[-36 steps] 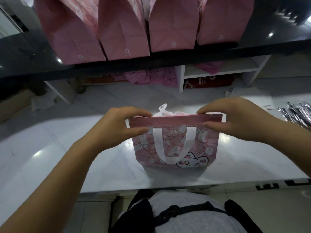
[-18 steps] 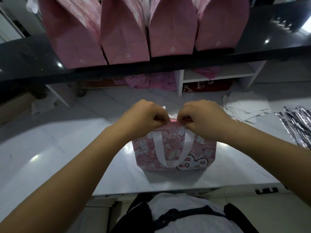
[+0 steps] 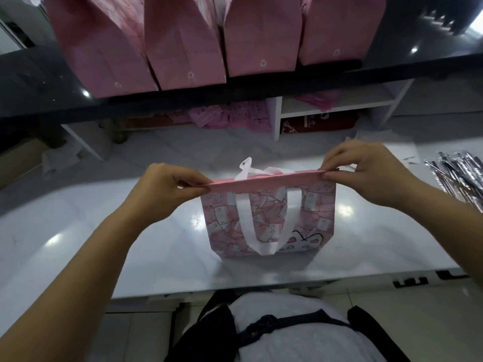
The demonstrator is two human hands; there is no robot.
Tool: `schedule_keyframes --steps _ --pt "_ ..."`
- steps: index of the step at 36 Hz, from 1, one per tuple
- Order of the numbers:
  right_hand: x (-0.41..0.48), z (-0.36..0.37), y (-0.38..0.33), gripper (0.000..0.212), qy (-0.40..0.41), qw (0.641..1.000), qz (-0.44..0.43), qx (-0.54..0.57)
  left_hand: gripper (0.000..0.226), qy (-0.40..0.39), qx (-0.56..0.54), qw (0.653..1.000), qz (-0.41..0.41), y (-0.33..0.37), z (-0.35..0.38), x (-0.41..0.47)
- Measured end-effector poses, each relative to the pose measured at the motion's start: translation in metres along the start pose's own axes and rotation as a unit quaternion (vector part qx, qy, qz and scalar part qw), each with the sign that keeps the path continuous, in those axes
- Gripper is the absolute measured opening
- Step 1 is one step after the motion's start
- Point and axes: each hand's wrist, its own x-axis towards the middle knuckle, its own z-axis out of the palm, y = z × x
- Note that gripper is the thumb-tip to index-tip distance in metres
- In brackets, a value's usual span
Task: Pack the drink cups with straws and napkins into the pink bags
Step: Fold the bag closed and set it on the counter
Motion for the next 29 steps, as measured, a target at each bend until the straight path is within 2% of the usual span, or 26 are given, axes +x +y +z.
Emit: schedule_keyframes --steps 5,8,10,13,16,25,29 --pt "-0.013 0.012 0.004 0.026 0.075 0.991 0.038 0.101 0.031 0.078 -0.052 0.995 -0.024 -0.008 0.013 -0.016" --pt "-0.038 0.026 0.011 0.04 0.144 0.955 0.11 0.233 0.044 0.133 -0.165 0.975 -0.074 -0.015 0.03 -0.037" --pt "-0.06 0.041 0.016 0.039 0.176 0.925 0.17 0.289 0.044 0.172 -0.217 0.954 -0.119 -0.02 0.046 -0.056" --pt "-0.093 0.072 0.023 0.026 0.163 0.89 0.25 0.343 0.044 0.182 -0.29 0.916 -0.211 -0.029 0.077 -0.086" --pt "-0.114 0.097 0.022 0.017 0.135 0.867 0.278 0.392 0.035 0.167 -0.364 0.874 -0.275 -0.029 0.102 -0.107" --pt "-0.108 0.106 0.02 0.013 0.148 0.831 0.281 0.457 0.034 0.201 -0.461 0.801 -0.326 -0.014 0.125 -0.108" --pt "-0.105 0.107 0.021 0.013 0.137 0.825 0.287 0.467 0.013 0.21 -0.481 0.784 -0.331 -0.015 0.129 -0.105"
